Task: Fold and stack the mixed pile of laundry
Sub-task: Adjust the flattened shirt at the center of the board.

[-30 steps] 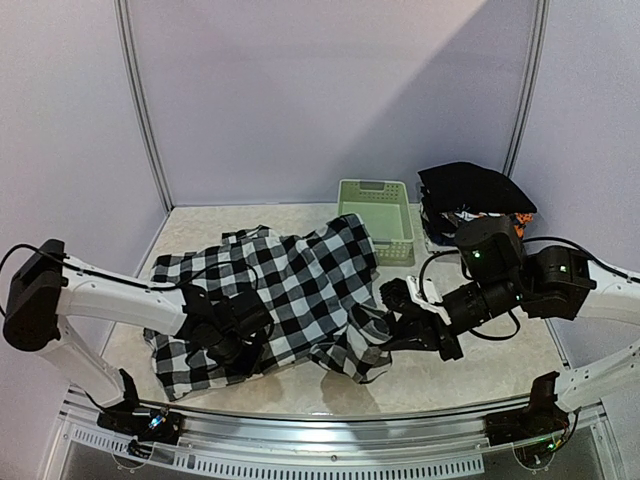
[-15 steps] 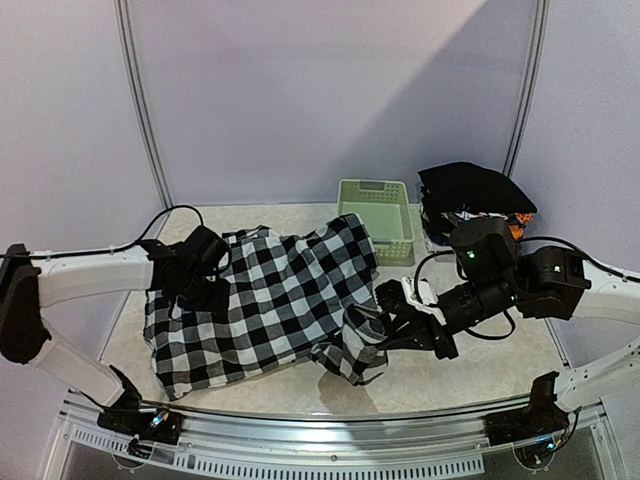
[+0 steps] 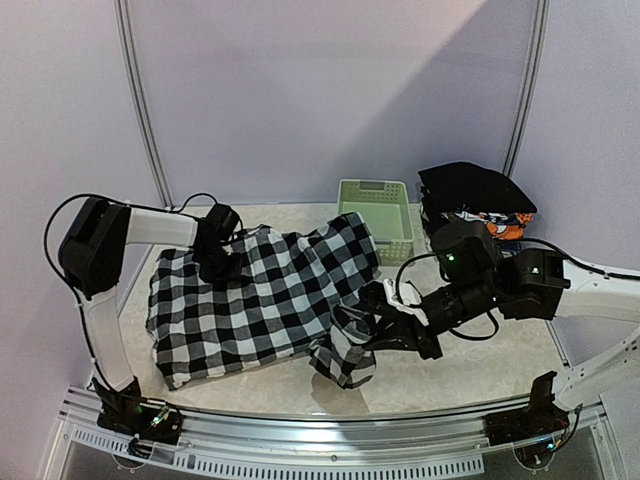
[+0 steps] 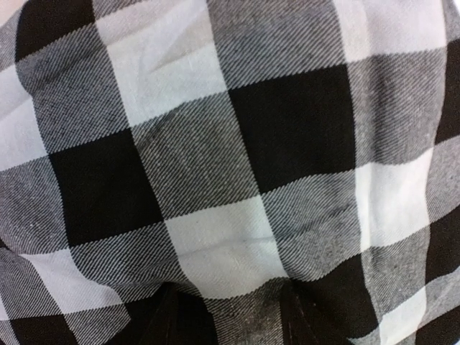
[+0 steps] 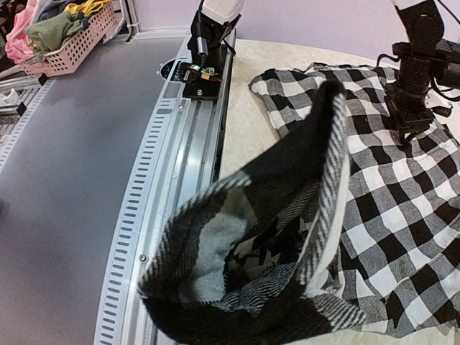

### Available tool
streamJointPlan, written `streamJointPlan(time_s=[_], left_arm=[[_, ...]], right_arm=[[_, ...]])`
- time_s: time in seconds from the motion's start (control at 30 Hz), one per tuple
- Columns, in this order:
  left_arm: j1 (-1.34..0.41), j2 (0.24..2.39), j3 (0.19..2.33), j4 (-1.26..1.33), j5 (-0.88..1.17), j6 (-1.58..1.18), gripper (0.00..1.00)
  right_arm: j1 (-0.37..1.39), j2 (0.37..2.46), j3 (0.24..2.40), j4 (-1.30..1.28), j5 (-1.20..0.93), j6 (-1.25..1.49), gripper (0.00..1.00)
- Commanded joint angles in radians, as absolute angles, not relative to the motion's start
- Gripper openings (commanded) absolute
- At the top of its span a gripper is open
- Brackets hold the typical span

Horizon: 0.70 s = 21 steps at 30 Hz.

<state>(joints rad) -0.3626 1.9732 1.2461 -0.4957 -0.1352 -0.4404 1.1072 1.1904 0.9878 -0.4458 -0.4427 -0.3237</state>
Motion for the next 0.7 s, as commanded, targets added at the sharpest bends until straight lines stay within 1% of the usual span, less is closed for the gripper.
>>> streamJointPlan(time_s=[0.0,0.27,0.33,0.4,0.57,0.67], left_arm=[[-0.337,2.102,1.389,-0.541,-0.078,-0.385,0.49],[-0.299,2.31,1.752,-0.701,-0.099,-0.289,0.49],[-0.296,2.312,1.788,-0.733,-0.113,-0.296,0.49],[-0.313,2.231,1.718,-0.682,-0.131,-0.298,0.52],[-0.379,1.926,1.446,-0.652,-0.266,-0.337,0.67],[-0.41,1.739,1.266,-0.655,-0.364,-0.402,0.83]], right_arm=[[1.103,1.208,0.987,-0.424,-0.439,-0.348,0.07],[1.1,1.253,1.015,-0.404,-0.44,-0.401,0.06],[1.098,1.27,1.025,-0.398,-0.441,-0.411,0.06],[1.096,1.285,1.04,-0.403,-0.444,-0.417,0.06],[1.094,1.32,1.061,-0.41,-0.455,-0.434,0.05],[1.093,1.334,1.071,-0.425,-0.456,-0.448,0.05]])
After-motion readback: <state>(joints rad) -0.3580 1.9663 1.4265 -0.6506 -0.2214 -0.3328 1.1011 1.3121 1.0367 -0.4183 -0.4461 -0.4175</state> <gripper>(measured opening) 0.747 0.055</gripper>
